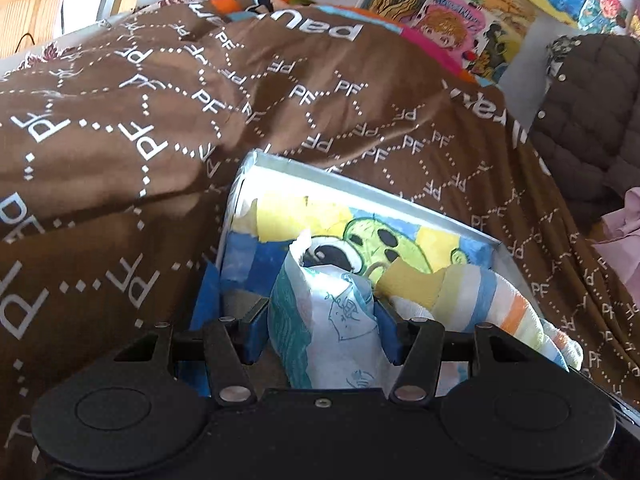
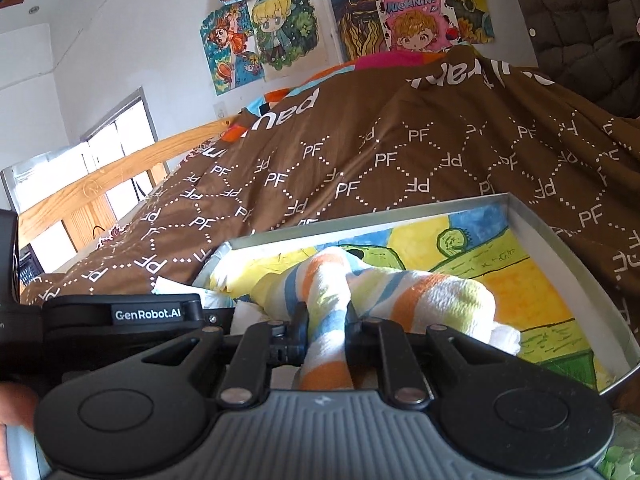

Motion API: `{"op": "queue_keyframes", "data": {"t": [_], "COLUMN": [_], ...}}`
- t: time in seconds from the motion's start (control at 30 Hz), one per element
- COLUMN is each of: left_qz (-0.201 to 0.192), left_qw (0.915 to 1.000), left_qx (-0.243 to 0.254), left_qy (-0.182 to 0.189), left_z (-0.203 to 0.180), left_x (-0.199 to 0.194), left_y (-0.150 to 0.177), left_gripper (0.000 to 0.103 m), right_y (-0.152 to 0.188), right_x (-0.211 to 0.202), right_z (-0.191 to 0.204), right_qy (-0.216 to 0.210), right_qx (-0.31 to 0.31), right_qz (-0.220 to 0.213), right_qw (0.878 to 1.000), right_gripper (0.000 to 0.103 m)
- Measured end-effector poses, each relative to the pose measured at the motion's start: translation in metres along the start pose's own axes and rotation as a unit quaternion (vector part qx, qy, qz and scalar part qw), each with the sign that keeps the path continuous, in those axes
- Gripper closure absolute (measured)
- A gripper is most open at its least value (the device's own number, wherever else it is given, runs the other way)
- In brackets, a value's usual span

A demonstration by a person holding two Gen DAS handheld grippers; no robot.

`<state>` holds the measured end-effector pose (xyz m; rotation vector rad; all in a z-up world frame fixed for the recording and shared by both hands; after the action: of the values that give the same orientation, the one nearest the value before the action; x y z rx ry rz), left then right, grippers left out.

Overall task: Organize soft objects
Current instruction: 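Carry the tissue pack and striped towel with both grippers into the tray, then open both grippers to release the tissue pack and striped towel into the tray, then move both grippers back from the tray toward the white cloths and mask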

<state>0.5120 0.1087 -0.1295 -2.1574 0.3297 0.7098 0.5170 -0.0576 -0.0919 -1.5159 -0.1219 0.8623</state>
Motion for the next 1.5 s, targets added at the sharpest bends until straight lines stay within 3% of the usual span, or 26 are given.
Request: {"op": "queue_keyframes", "data": {"t": [0.17,0.53,0.73,0.87,0.93,1.13,1.5], "left_qz": [-0.002,-0.011,-0.029,-0.047,-0.059,-0.106,-0.137], "left_qw": [1.0000,0.9992,0.9993,0.9987,0.9981,0.9931,0.9871], "left_qx": [0.001,-0.033,-0.001,0.006,0.011,0.050,0.079], "left_qy": [-0.005,-0.020,-0.025,-0.017,-0.012,-0.011,0.022], "left_z": [-0.001,-0.001,-0.010,-0.016,-0.020,-0.032,-0.042], "left_x": [0.000,-0.017,-0.043,-0.067,-0.082,-0.136,-0.235], "left_y": [0.000,-0.008,-0.018,-0.021,-0.021,-0.017,0.017], "left_gripper": [0.045,0.033,0.023,0.021,0.012,0.002,0.001], "right_y": [-0.003,-0.017,-0.033,-0.045,-0.050,-0.058,-0.055], "right_x": [-0.003,-0.025,-0.056,-0.087,-0.105,-0.159,-0.244], "right_z": [0.000,0.002,-0.003,-0.006,-0.007,0.004,0.041], "right_qy": [-0.003,0.025,0.029,0.037,0.042,0.050,0.052], "right_qx": [0.001,-0.037,-0.020,-0.014,-0.012,-0.027,-0.042], "right_qz": [-0.006,-0.027,-0.053,-0.078,-0.092,-0.118,-0.151], "right_qw": [1.000,0.999,0.998,0.996,0.995,0.991,0.986], "right_gripper": [0.079,0.040,0.019,0.013,0.008,0.002,0.000]}}
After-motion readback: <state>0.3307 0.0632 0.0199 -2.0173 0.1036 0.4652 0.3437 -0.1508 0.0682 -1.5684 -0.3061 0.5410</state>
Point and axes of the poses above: each gripper's, at about its wrist camera, not at the fingertips, and x roughly the way its jaws point, z to its left, y to its underside, the point moved 10 cm from there along x, roughly the way its jaws point, and after that the axes turned 9 degrees about -x, right-handed, at the moved point
